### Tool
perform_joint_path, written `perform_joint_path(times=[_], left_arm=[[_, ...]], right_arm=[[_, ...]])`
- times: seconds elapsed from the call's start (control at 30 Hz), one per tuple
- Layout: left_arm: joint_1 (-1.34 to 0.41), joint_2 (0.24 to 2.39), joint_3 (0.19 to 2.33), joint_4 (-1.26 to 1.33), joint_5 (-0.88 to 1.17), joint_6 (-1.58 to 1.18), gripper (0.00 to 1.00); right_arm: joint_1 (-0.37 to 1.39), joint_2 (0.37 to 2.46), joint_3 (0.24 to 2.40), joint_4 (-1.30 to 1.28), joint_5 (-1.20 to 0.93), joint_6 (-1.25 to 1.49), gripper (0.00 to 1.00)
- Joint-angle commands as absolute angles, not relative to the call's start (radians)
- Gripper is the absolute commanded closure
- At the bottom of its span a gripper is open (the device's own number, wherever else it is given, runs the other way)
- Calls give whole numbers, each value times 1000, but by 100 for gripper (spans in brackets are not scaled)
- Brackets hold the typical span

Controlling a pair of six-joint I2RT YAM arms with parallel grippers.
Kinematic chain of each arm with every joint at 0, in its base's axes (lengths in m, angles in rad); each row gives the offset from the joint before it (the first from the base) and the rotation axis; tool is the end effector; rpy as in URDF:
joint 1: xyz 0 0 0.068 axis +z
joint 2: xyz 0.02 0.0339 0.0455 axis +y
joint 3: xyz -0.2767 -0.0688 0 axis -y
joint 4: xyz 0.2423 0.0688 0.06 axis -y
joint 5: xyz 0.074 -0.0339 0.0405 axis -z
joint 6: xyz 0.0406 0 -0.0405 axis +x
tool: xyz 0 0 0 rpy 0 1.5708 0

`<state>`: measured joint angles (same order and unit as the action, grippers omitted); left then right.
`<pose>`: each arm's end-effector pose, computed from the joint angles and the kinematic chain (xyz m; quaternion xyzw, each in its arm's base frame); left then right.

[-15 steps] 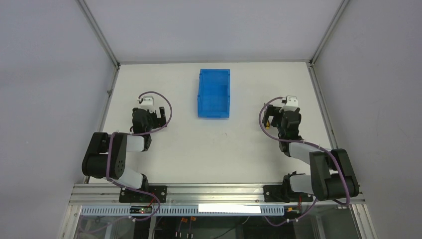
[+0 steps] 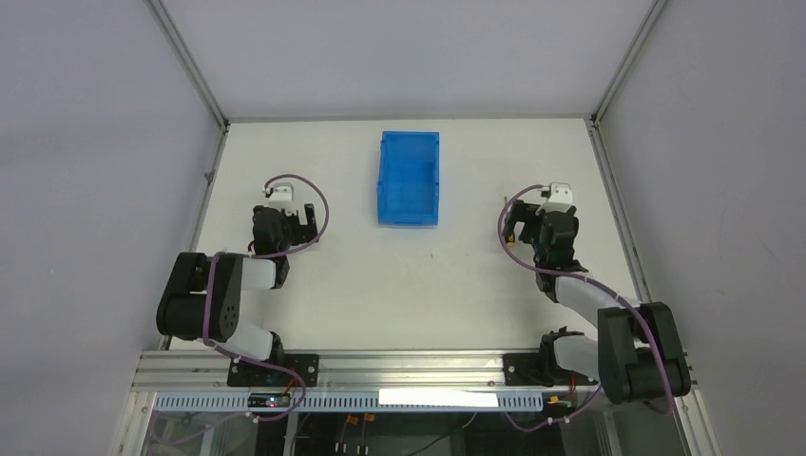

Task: Put the screwdriver in the bin
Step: Pick up the screwdriver from the center of the board.

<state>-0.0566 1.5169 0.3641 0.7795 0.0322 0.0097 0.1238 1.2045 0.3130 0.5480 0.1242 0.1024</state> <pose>0.2645 -0.0163 0.1509 0.0364 0.8252 -0.0265 0.5631 0.2263 0.0231 0.1825 0.0270 0.8163 0.0145 0.5768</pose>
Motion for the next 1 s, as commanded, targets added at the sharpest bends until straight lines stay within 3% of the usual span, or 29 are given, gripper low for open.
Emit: perform_joint_path(times=[0.0,0.33,0.6,0.97], left_arm=[[-44,1508,382,807,32,2,0],[-44,1507,382,808,32,2,0],[-44,1507,382,807,32,2,0],[-44,1508,382,807,32,2,0]], right_arm=[[123,1104,407,417,139,102,1],[123,957,758,-35,141,79,1],[123,1036,1160,-342,79,51,1],[123,1174,1581,-553,53,47,1]])
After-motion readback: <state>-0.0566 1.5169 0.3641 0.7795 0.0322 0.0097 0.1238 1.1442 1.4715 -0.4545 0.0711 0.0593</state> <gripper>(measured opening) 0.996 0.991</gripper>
